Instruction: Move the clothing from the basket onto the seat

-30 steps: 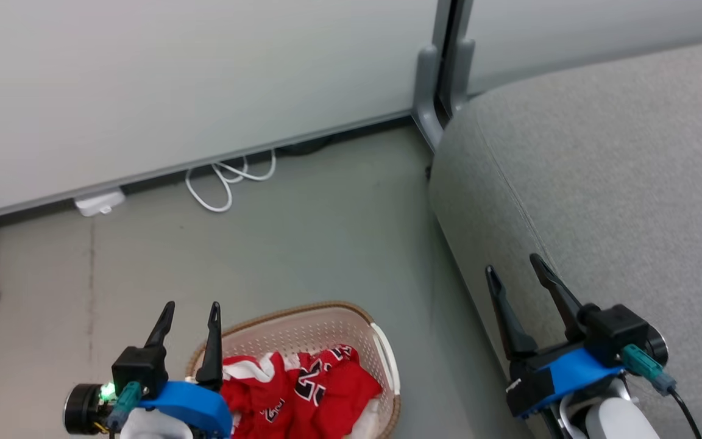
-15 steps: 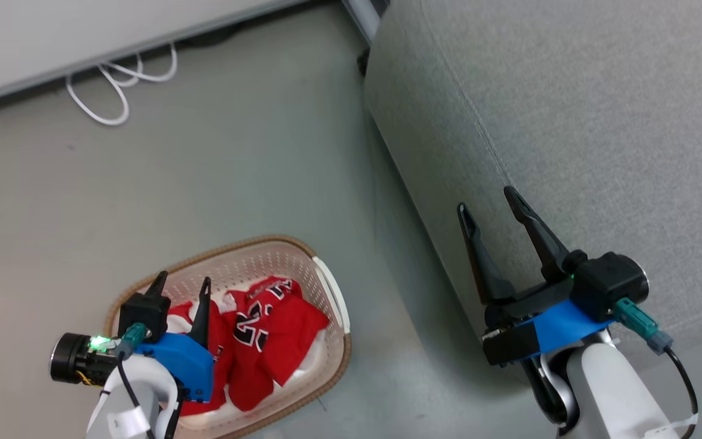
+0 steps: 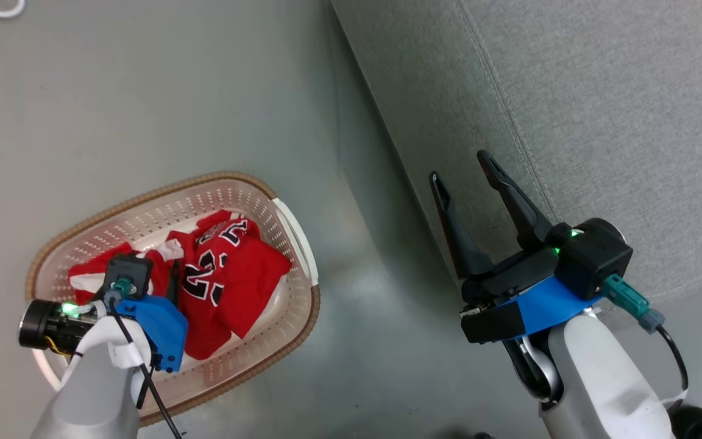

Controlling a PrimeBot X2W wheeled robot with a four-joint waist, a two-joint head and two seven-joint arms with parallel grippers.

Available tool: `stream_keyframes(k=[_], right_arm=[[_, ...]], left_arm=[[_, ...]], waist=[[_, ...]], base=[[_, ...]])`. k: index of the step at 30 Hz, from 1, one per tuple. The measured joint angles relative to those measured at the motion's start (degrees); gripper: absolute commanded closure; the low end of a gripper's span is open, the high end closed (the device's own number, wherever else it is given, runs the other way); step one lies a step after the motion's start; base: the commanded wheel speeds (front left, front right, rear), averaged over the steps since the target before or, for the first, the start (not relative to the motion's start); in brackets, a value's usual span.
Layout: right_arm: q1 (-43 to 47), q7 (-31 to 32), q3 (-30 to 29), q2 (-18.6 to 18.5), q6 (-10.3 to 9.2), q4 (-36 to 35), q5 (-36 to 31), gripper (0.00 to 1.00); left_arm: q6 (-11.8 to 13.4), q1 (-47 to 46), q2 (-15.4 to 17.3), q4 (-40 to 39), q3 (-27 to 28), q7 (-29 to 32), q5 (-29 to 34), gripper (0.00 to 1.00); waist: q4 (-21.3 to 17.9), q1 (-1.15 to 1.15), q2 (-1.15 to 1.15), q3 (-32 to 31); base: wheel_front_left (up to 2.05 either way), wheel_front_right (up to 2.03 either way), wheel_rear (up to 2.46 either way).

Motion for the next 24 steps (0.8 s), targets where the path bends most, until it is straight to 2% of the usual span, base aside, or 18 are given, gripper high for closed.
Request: stream_keyframes(k=[12,24], right_arm=[[-2.83,-0.51,1.54,0.01,0.00,0.25,2.20,0.00],[-3.62,-0.53,1.59,0.00,0.00,-0.89,2.86,0.00]], left_arm=[[3.91,-4.35,2.18,6.23,-0.32,1.46,0.48,0.00],[4.92,-6.82,2.19,10.63,0.55,3.78,-1.91,0.00]], waist=[[-1.84,0.00,0.00,6.13],[-2.67,-0.01,0.00,8.89]], base=[[0.00,0.00,0.00],[0.00,0.00,0.00]])
